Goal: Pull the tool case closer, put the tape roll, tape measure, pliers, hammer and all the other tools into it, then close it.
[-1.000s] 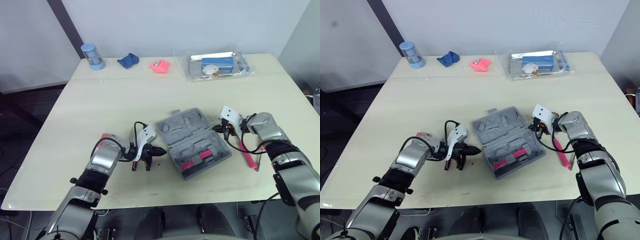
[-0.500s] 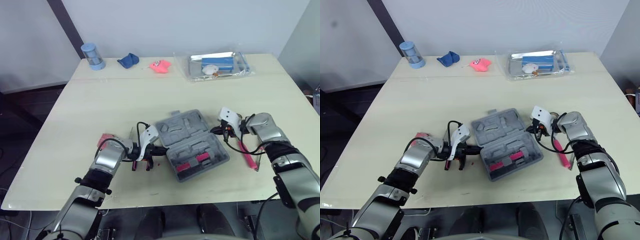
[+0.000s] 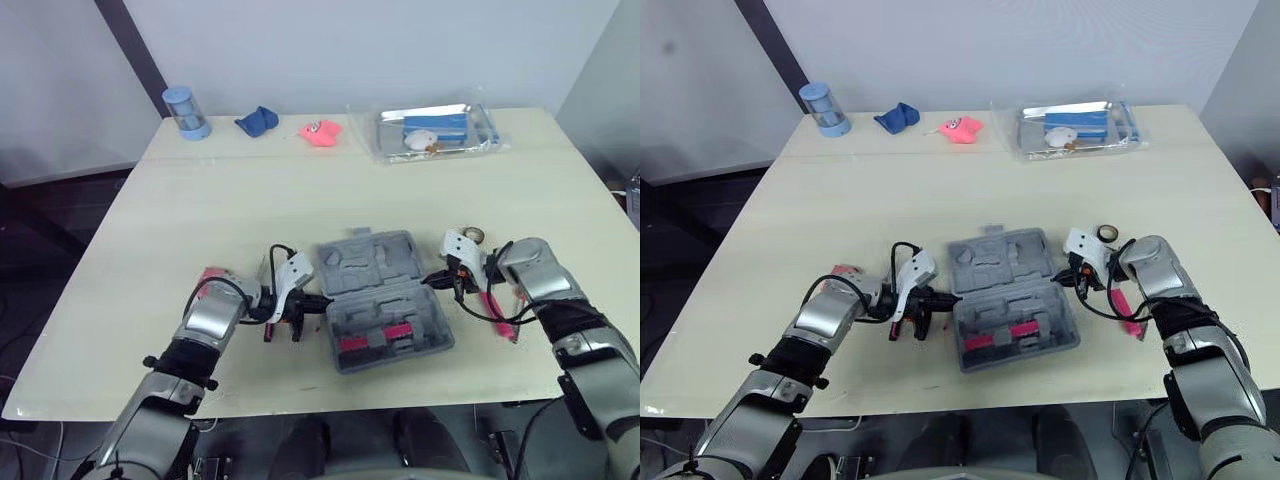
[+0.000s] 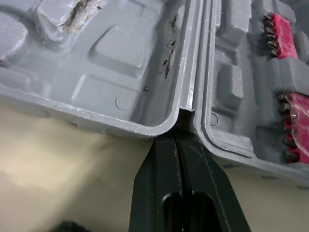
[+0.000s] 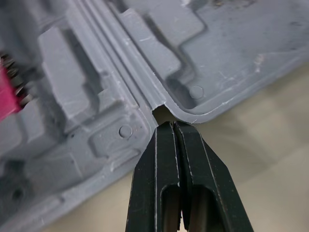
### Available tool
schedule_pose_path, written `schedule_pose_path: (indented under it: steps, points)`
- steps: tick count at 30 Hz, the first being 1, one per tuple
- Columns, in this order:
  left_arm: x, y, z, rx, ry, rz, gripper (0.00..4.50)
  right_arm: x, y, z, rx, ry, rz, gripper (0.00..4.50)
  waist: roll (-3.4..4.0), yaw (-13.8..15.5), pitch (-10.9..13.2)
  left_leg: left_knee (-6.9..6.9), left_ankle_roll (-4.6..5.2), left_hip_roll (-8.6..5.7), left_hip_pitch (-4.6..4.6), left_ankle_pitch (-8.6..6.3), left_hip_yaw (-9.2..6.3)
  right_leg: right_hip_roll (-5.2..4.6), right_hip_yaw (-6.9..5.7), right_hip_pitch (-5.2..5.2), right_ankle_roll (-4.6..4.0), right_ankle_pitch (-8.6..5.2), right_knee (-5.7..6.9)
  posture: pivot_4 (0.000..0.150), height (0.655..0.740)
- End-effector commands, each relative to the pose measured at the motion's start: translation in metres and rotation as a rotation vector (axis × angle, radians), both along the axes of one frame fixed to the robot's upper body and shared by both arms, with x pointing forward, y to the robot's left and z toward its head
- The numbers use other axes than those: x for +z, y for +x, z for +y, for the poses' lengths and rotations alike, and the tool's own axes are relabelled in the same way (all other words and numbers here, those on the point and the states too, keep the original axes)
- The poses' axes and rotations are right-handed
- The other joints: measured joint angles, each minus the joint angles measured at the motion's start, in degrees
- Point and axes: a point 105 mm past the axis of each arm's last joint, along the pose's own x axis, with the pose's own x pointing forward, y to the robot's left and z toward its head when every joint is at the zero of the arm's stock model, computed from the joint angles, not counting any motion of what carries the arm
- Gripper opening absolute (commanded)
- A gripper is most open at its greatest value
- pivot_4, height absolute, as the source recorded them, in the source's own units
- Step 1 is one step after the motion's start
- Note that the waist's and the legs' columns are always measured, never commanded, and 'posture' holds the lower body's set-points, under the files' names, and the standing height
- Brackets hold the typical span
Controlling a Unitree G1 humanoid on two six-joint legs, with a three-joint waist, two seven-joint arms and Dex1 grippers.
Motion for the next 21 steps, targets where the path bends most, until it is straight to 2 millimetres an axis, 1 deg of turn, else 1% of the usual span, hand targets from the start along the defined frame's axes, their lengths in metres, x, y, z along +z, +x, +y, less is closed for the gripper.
schedule_pose_path:
  steps: [1, 4, 7, 11, 16, 19, 21]
  points:
    - [0.009, -0.008, -0.010, -0.085, -0.010, -0.016, 0.00, 0.007, -0.016, 0.010, 0.071, 0.026, 0.024, 0.06, 0.00, 0.11, 0.00, 0.01, 0.01, -0.01, -0.01, -0.01, -0.01, 0.00, 0.00, 0.00, 0.00, 0.00, 0.00, 0.150, 0.7400]
    - [0.006, -0.020, -0.011, -0.141, 0.001, 0.011, 0.00, 0.003, -0.032, 0.009, 0.087, 0.028, 0.068, 0.06, 0.00, 0.44, 0.00, 0.01, 0.07, -0.01, -0.04, -0.04, -0.06, 0.00, -0.05, 0.01, 0.00, 0.00, -0.01, 0.150, 0.7400]
    - [0.002, -0.035, -0.009, -0.197, 0.010, 0.049, 0.00, 0.001, -0.044, 0.009, 0.086, 0.030, 0.095, 0.06, 0.00, 0.55, 0.00, 0.01, 0.08, -0.01, -0.05, -0.05, -0.05, -0.01, -0.05, 0.00, 0.00, 0.00, -0.03, 0.150, 0.7400]
    - [-0.001, -0.037, -0.004, -0.196, 0.039, 0.049, 0.00, -0.002, -0.060, 0.013, 0.094, 0.041, 0.136, 0.06, 0.00, 1.35, 0.00, 0.04, 0.22, -0.01, -0.03, -0.13, -0.07, 0.00, -0.06, 0.01, 0.00, 0.00, 0.01, 0.150, 0.7400]
    - [0.001, -0.041, 0.006, -0.210, 0.068, 0.051, 0.00, -0.004, -0.080, 0.016, 0.097, 0.051, 0.182, 0.06, 0.00, 1.54, 0.00, 0.05, 0.23, -0.01, -0.05, -0.13, -0.09, 0.00, -0.08, 0.01, 0.00, -0.01, 0.01, 0.150, 0.7400]
    - [0.001, -0.043, 0.010, -0.213, 0.077, 0.053, 0.00, -0.004, -0.086, 0.017, 0.096, 0.055, 0.196, 0.06, 0.00, 1.60, 0.00, 0.05, 0.23, -0.01, -0.05, -0.13, -0.09, 0.00, -0.08, 0.02, 0.00, -0.01, 0.01, 0.150, 0.7400]
    - [0.001, -0.048, 0.012, -0.231, 0.085, 0.067, 0.00, -0.005, -0.088, 0.017, 0.089, 0.056, 0.200, 0.06, -0.01, 1.61, 0.00, 0.06, 0.24, -0.01, -0.05, -0.14, -0.09, 0.00, -0.08, 0.02, 0.00, -0.01, 0.00, 0.150, 0.7400]
